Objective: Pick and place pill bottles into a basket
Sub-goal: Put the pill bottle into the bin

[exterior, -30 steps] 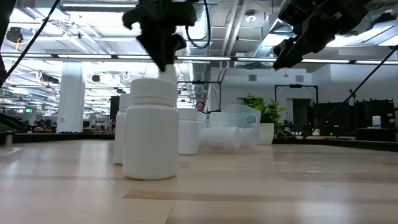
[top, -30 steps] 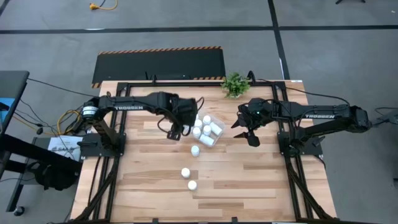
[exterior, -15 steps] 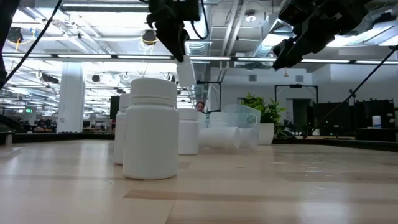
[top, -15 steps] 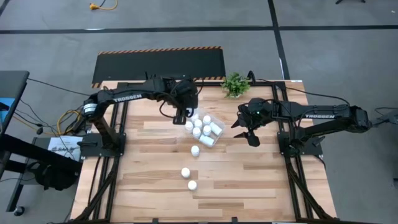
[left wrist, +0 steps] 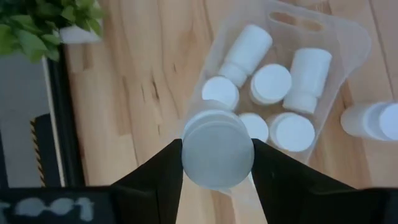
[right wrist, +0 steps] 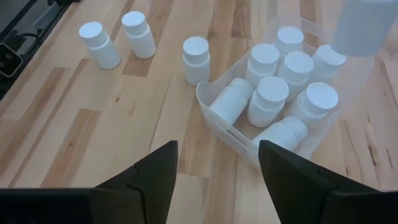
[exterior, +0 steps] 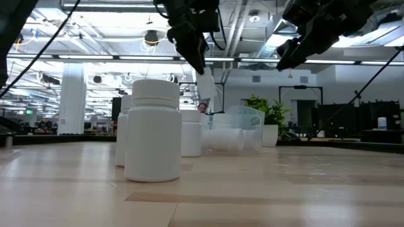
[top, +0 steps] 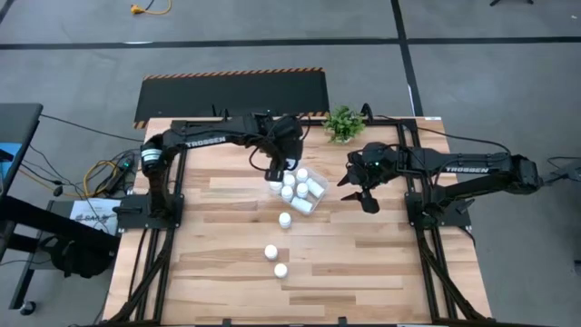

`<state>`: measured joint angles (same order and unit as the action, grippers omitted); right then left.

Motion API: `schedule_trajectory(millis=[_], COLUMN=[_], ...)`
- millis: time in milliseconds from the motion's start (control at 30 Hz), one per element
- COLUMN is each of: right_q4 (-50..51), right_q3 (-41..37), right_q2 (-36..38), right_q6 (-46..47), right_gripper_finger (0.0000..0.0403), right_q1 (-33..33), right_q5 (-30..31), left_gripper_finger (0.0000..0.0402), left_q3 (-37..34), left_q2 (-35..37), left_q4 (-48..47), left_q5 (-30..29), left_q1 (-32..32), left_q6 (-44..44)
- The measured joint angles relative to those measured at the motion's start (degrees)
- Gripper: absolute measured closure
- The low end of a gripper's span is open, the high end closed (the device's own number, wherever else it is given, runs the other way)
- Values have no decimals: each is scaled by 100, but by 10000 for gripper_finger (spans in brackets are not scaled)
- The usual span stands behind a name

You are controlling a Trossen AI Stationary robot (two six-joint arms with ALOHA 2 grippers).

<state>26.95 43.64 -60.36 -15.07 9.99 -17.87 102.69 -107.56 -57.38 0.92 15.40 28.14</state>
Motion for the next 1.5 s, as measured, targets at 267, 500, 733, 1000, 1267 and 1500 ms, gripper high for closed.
schedule_trajectory(millis=[267, 500, 733, 1000, 1267, 1500], right_q4=[35, 96, 96, 125, 156, 156], right_q3=[0, 0, 0, 0, 0, 0], right_q2=[0, 0, 0, 0, 0, 0], right_q6=[-23, -46, -57, -105, -143, -149], right_gripper_finger=[184, 184, 184, 184, 184, 184], right_q1=[67, 67, 67, 67, 67, 67], right_q5=[0, -2, -2, -2, -2, -1], left_gripper_finger=[243, 246, 246, 244, 243, 242], left_q3=[436, 403, 401, 401, 401, 396], left_q2=[-427, -422, -423, -423, -423, -423], left_q4=[-183, -195, -124, -60, -69, -143], left_q5=[-6, -5, -8, -5, -40, -172], left_q1=[6, 97, 149, 149, 149, 148], left_q6=[208, 232, 234, 218, -148, -490])
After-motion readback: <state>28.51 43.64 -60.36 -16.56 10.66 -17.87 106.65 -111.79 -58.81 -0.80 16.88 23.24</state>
